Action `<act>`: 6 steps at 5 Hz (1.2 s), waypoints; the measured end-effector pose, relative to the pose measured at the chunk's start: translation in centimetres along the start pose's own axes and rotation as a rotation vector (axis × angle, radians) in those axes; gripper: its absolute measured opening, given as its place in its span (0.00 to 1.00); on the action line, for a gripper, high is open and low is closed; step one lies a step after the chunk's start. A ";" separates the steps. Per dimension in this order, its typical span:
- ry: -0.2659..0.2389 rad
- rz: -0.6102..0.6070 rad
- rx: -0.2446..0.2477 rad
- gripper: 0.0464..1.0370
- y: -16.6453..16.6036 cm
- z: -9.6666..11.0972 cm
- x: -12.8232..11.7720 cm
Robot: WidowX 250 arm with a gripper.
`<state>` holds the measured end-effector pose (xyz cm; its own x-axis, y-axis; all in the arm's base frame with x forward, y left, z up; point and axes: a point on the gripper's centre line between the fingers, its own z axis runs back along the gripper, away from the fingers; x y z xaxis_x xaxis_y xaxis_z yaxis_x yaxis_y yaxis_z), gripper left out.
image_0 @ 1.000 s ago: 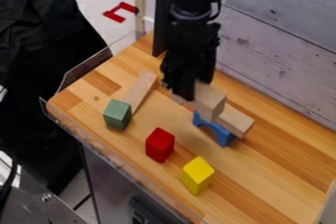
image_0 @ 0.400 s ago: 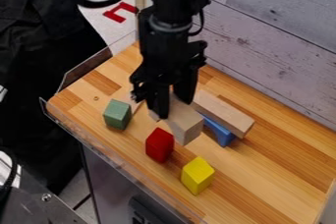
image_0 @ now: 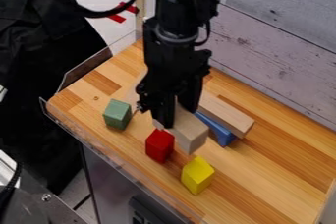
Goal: Put the arch on top of the red and yellow blocks
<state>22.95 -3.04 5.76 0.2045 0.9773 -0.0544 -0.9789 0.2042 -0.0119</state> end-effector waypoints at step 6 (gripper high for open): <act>0.032 0.012 0.057 0.48 -0.1 -2.8 0.6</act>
<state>23.13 -2.60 2.95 0.1917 0.9777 -0.0859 -0.9795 0.1961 0.0457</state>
